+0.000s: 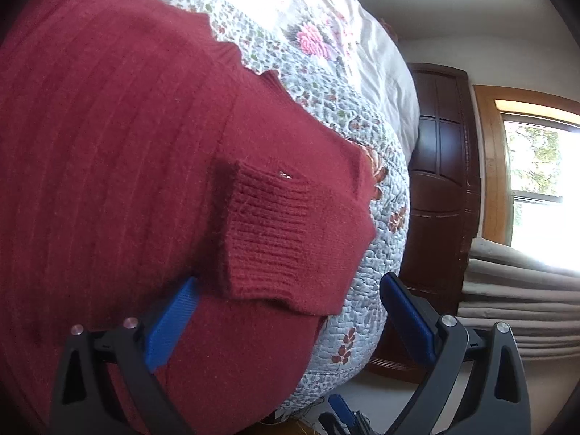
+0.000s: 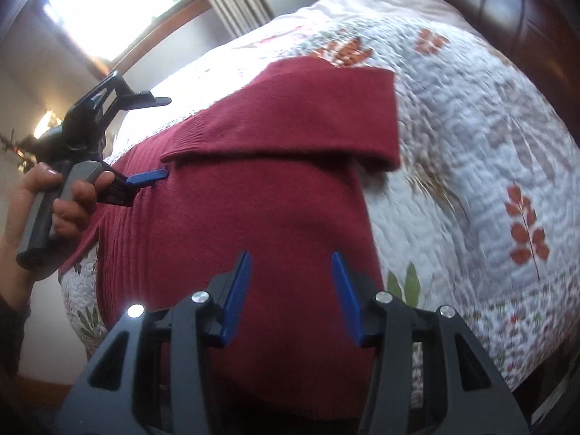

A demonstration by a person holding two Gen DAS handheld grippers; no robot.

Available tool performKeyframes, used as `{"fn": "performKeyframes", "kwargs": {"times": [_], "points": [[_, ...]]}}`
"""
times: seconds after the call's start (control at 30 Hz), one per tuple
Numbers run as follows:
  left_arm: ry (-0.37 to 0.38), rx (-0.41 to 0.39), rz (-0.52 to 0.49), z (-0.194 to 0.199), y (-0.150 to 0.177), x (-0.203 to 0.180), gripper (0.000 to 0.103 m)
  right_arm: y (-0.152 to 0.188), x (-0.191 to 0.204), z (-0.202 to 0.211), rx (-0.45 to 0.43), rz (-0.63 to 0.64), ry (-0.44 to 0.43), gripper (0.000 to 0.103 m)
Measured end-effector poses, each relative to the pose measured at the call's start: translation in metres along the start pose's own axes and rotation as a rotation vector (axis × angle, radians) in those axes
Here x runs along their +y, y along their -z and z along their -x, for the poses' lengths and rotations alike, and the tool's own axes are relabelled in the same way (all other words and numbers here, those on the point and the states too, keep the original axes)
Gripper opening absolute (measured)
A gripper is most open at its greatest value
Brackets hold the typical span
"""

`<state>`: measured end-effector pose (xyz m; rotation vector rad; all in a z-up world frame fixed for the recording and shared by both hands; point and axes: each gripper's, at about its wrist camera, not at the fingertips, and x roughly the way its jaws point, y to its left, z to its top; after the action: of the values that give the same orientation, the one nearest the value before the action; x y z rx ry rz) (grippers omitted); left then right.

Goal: Fold small clothes
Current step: 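Grasp the other sleeve cuff with the left tool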

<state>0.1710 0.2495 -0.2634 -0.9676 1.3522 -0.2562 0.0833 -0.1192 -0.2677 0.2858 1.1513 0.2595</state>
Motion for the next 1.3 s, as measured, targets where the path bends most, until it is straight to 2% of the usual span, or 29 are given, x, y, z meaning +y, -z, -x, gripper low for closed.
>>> {"fn": "performKeyframes", "kwargs": {"times": [0.07, 0.13, 0.2, 0.23, 0.3, 0.43, 0.63, 0.77, 0.9, 1.0, 1.1, 1.2, 1.3], "points": [[-0.006, -0.016, -0.015, 0.0, -0.002, -0.004, 0.099, 0.005, -0.003, 0.003, -0.002, -0.043, -0.018, 0.047], [-0.035, -0.028, -0.051, -0.001, -0.005, -0.012, 0.088, 0.006, -0.003, 0.005, -0.001, -0.072, -0.044, 0.047], [-0.089, 0.004, -0.065, -0.004, -0.006, -0.015, 0.043, 0.008, 0.0, 0.006, 0.001, -0.078, -0.072, 0.047], [-0.1, 0.018, -0.055, -0.003, -0.007, -0.013, 0.036, 0.009, 0.004, 0.006, 0.003, -0.073, -0.084, 0.047], [-0.128, 0.024, -0.058, -0.005, -0.009, -0.014, 0.013, 0.009, 0.013, 0.005, 0.011, -0.054, -0.102, 0.047], [-0.14, 0.01, -0.135, -0.001, -0.012, -0.03, 0.008, 0.013, 0.029, 0.002, 0.028, -0.029, -0.12, 0.047], [-0.089, -0.024, -0.262, 0.024, -0.014, -0.065, 0.008, 0.018, 0.038, -0.003, 0.045, -0.03, -0.127, 0.047], [-0.057, -0.093, -0.342, 0.068, -0.012, -0.088, 0.008, 0.02, 0.036, -0.005, 0.049, -0.049, -0.129, 0.047], [-0.065, -0.189, -0.409, 0.13, -0.011, -0.093, 0.008, 0.022, 0.036, -0.004, 0.048, -0.059, -0.129, 0.047], [-0.079, -0.259, -0.404, 0.173, -0.017, -0.074, 0.008, 0.022, 0.038, -0.004, 0.049, -0.053, -0.13, 0.047], [-0.108, -0.302, -0.325, 0.201, -0.033, -0.032, 0.008, 0.023, 0.04, -0.005, 0.052, -0.05, -0.131, 0.047], [-0.118, -0.311, -0.227, 0.208, -0.051, 0.014, 0.007, 0.025, 0.041, -0.008, 0.064, -0.048, -0.131, 0.047], [-0.101, -0.276, -0.157, 0.199, -0.057, 0.047, 0.007, 0.026, 0.043, -0.009, 0.069, -0.043, -0.13, 0.047]]}}
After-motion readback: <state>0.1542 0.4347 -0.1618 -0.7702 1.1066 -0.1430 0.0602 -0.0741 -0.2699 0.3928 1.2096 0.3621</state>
